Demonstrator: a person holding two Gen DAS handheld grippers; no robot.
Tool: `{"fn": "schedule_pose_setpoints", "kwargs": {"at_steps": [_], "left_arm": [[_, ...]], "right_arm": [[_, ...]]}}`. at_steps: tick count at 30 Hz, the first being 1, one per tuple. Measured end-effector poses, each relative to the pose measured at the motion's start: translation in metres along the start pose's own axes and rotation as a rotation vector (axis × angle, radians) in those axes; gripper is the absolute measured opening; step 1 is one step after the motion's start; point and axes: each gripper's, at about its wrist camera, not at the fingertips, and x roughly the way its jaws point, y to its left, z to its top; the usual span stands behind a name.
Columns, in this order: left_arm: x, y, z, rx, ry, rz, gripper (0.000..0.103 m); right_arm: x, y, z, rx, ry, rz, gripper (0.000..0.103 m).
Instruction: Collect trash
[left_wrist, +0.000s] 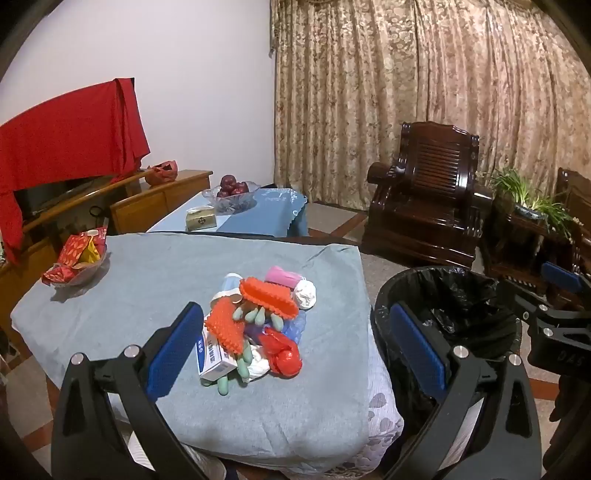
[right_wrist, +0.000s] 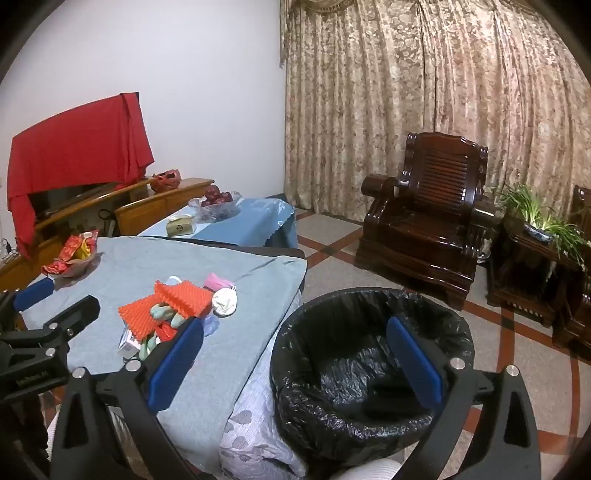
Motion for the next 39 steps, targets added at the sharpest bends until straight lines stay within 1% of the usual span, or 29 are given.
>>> {"fn": "schedule_pose_setpoints", "kwargs": {"at_steps": [13, 28, 29, 39], "left_arm": [[0.001, 0.005, 0.005, 0.005, -0.016, 0.009, 0.098], [0.001, 0.008, 0.012, 0.0, -0.015, 0.013, 0.098], [0.003, 0.009, 0.004, -0.005, -0.014, 0.013, 0.098], [0.002, 0.014, 0.004, -0.005, -0.013, 0.013, 0.098]], "right_arm": [[0.003, 0.002, 0.0, -0.003, 0.006, -0.002, 0.097], [0.007, 0.004, 0.0, -0.004, 0.008, -0.003, 0.097], [0.007, 0.004, 0.0, -0.005, 0.008, -0.003, 0.097], [0.009, 0.004, -0.001, -0.002, 0.009, -0.005, 0.097]]}}
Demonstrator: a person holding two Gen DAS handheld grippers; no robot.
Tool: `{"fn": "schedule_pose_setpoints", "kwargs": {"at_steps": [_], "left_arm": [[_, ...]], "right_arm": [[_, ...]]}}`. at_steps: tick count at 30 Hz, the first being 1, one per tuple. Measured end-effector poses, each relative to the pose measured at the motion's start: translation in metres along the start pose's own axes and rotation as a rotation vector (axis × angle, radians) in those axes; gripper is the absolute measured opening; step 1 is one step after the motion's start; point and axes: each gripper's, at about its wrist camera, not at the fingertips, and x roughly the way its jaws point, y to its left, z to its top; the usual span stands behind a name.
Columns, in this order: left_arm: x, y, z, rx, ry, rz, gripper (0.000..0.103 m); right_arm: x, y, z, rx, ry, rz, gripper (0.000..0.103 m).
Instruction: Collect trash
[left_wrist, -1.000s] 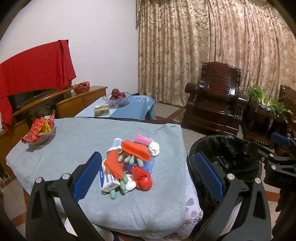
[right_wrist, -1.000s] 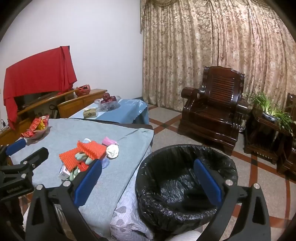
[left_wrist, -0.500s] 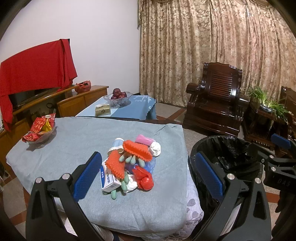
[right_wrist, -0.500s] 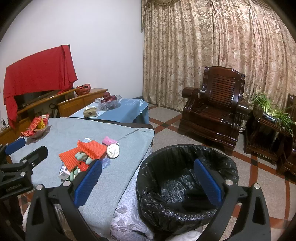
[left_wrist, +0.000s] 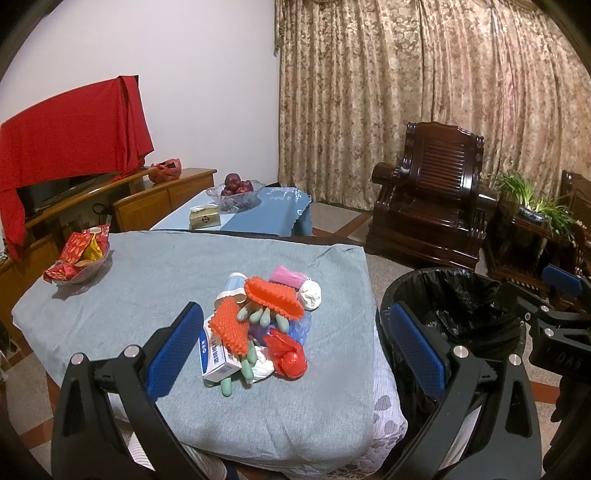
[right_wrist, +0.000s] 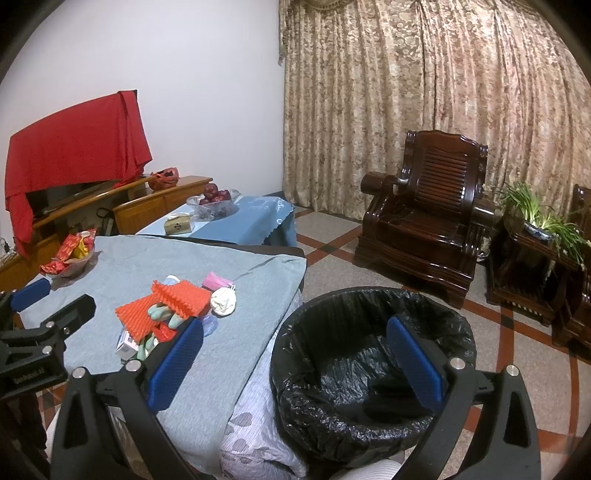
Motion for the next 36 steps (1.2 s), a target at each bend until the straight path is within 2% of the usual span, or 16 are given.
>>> {"fn": "schedule_pose_setpoints", "kwargs": {"at_steps": [36], "left_arm": [[0.0019, -0.0045, -0.0003, 0.001, 0.005, 0.0, 0.098]], "right_arm": [[0.001, -0.0018, 0.0018, 0.002, 0.003, 0.002, 0.097]]}}
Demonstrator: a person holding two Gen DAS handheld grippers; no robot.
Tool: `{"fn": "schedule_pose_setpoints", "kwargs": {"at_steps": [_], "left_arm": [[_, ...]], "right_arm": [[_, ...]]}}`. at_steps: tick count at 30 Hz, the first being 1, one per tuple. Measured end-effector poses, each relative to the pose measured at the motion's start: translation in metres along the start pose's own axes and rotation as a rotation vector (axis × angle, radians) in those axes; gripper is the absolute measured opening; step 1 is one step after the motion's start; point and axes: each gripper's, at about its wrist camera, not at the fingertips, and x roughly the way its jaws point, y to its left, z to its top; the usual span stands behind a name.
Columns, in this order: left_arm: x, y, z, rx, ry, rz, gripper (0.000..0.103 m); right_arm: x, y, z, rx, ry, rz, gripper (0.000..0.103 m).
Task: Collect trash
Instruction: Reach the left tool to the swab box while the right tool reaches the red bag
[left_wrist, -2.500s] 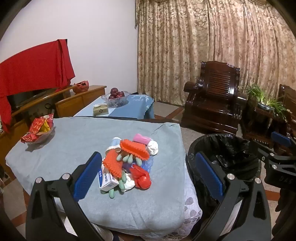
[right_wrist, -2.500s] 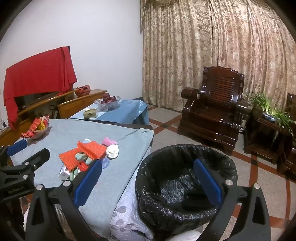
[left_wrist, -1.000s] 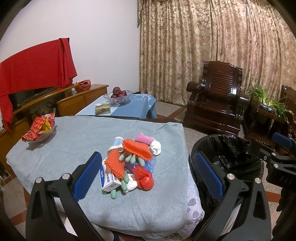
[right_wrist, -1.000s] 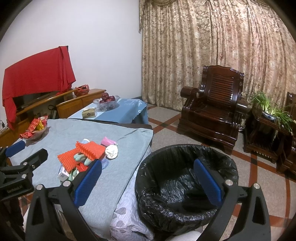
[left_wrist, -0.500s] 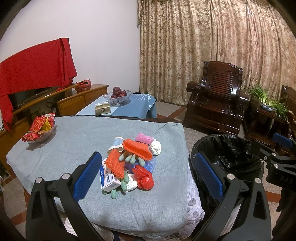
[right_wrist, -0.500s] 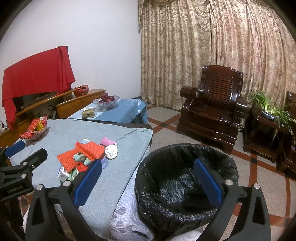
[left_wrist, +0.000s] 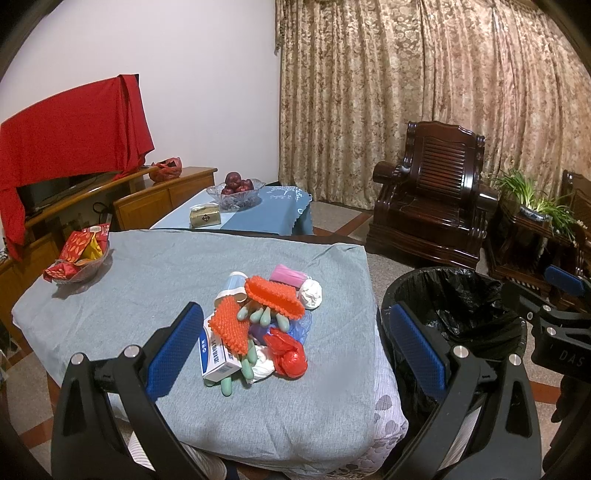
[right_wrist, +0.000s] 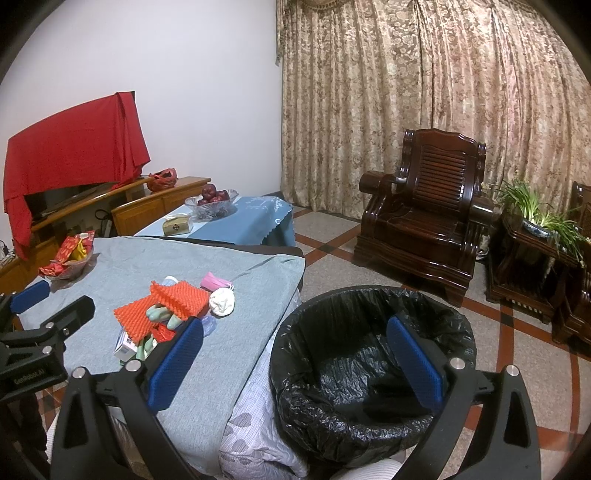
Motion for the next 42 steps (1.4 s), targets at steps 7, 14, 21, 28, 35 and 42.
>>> {"fn": "schedule_pose_setpoints", "kwargs": {"at_steps": [7, 14, 21, 28, 35, 42], "left_arm": [[0.002, 0.001, 0.0, -0.001, 0.003, 0.0, 0.098], [0.002, 0.001, -0.002, -0.002, 0.004, 0.0, 0.098], [0.019, 0.025, -0.014, -0.041, 0.014, 0.027, 0.098], [0.049, 0.057, -0.034, -0.038, 0.04, 0.111, 0.098], [0.078, 0.093, -0.056, -0.073, 0.091, 0.155, 0.098], [0.104, 0.114, -0.078, -0.071, 0.148, 0.175, 0.097]], "right_arm": [[0.002, -0.005, -0.001, 0.002, 0.003, -0.001, 0.097], [0.009, -0.005, -0.004, 0.002, 0.008, 0.002, 0.097], [0.031, 0.011, -0.004, -0.004, 0.035, 0.038, 0.097], [0.075, 0.037, -0.01, -0.032, 0.088, 0.073, 0.097], [0.123, 0.07, -0.03, -0.071, 0.168, 0.116, 0.096], [0.16, 0.105, -0.05, -0.114, 0.234, 0.183, 0.084]]}}
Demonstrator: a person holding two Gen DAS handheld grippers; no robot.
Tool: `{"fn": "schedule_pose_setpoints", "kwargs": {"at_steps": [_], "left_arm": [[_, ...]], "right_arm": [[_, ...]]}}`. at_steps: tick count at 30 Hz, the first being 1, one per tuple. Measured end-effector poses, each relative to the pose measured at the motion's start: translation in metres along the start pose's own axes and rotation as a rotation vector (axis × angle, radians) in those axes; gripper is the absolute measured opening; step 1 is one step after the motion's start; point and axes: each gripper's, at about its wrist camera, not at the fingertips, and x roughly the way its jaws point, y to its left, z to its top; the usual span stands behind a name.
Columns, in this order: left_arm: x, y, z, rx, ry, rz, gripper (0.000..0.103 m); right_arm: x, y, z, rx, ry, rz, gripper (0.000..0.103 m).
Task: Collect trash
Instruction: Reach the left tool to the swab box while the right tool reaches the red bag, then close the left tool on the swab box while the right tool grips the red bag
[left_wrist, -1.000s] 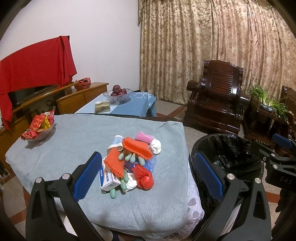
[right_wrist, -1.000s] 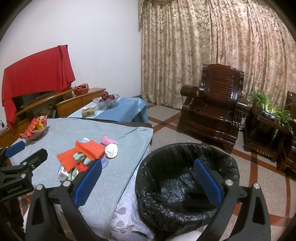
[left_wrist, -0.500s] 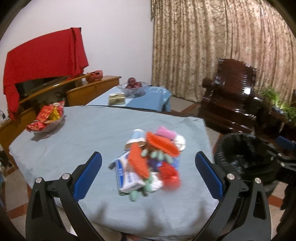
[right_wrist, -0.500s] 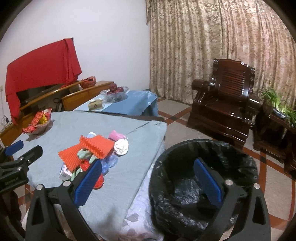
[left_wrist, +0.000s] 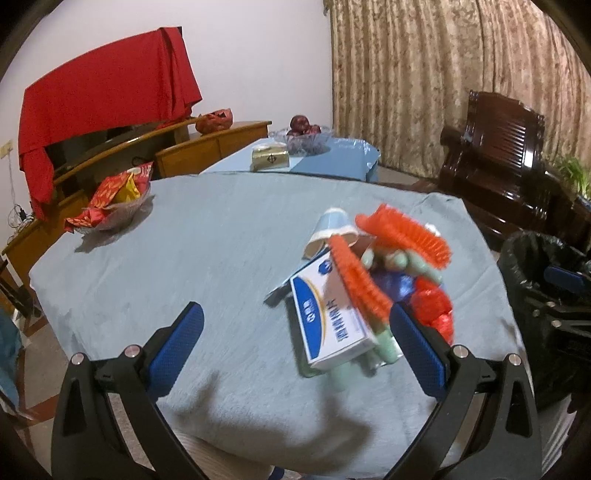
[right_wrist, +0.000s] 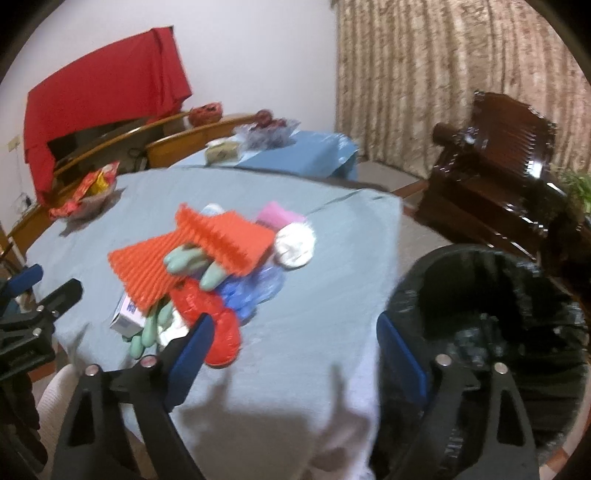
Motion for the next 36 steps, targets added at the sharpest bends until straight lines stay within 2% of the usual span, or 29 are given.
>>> {"fn": "schedule_pose_setpoints", "kwargs": {"at_steps": [10, 14, 17, 20, 29, 33, 36], "left_arm": [[0.025, 0.01, -0.001, -0.009, 0.03, -0.014, 0.094], [0.033, 0.009, -0.003, -0.007, 0.046, -0.034, 0.094], [0.039, 0.007, -0.006, -0.01, 0.062, -0.048, 0.094], [0.045, 0.004, -0.007, -0.016, 0.077, -0.06, 0.094], [0.067, -0.006, -0.01, -0.029, 0.144, -0.088, 0.094], [0.082, -0.003, -0.013, -0.064, 0.187, -0.127, 0.094], [0.09, -0.004, -0.017, -0.076, 0.22, -0.186, 0.078]], "right_arm": [[0.055, 0.039, -0.008, -0.062, 0.091, 0.086, 0.067], [0.066, 0.044, -0.013, -0.066, 0.132, 0.138, 0.053], [0.067, 0.044, -0.016, -0.063, 0.149, 0.192, 0.036], [0.062, 0.042, -0.016, -0.062, 0.148, 0.21, 0.031], [0.053, 0.031, -0.013, -0.062, 0.133, 0.192, 0.03], [0.053, 0.03, -0.012, -0.063, 0.131, 0.19, 0.03], [0.055, 0.031, -0.011, -0.06, 0.132, 0.187, 0.03]]}}
